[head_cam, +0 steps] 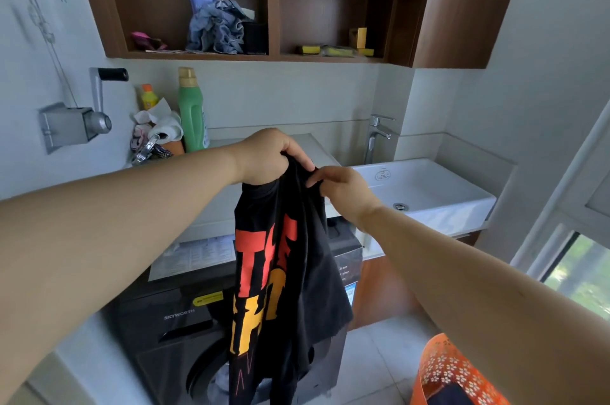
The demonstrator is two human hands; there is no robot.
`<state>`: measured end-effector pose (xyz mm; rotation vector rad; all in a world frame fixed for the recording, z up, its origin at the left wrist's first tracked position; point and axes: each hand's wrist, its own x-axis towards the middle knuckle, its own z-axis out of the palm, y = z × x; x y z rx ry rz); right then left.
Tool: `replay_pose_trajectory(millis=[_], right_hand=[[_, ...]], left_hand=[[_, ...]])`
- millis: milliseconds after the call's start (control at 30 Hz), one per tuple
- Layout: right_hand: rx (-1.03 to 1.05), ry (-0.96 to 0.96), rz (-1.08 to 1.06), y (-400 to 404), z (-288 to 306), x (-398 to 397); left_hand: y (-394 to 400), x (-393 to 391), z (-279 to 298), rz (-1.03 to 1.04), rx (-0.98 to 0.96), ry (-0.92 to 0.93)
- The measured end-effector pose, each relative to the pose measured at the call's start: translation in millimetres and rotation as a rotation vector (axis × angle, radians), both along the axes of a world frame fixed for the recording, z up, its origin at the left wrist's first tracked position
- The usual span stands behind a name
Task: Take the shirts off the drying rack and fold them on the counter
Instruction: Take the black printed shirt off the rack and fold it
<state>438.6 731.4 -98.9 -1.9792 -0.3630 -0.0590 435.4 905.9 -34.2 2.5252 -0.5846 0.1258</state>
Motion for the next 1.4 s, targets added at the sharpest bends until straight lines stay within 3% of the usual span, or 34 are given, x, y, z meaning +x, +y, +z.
replay_pose_trajectory(millis=[300,433,600,767,867,967,1000,1100,1233,1400], right_hand=[[0.107,-0.002,0.078,6.0,-4.3,0.3],[-0.154,0.054,0.023,-5.0,-1.6,2.5],[-0.678,0.013,-0.175,-44.7,1.8,5.1],[-0.365,-0.018,-0.251,-69.0,5.0,8.4],[-0.47,0.166,-0.15,-75.2,-7.2,4.6],[-0.815,0.163,-0.18,-91.6,-21.4,3.2],[-0.847,0.161,-0.224,-96.7,-22.9,1.8],[-0.766,0.182,-0.282,-108.4,-23.5,3.7],[-0.713,0.179,-0.207,-103.4,-26.1,1.5],[-0.633,-0.026,-0.15,-71.3,-37.5,-13.1]], left_hand=[[-1.8,-11.3,18.6,-0.044,-0.024,-0.036],[-3.9,-12.8,19.4,-0.03,-0.001,-0.026],[-0.1,-13.4,20.1,0.096,0.055,-0.08],[-2.0,-5.4,21.2,0.189,0.059,-0.14],[-7.1,2.8,18.1,0.259,0.018,-0.163],[-7.4,6.2,17.7,0.304,-0.014,-0.16],[-7.4,6.2,18.4,0.308,-0.023,-0.157],[-9.4,6.5,19.5,0.311,-0.037,-0.156],[-14.1,10.6,18.9,0.28,-0.031,-0.154],[-23.4,14.0,14.8,0.24,-0.037,-0.141]])
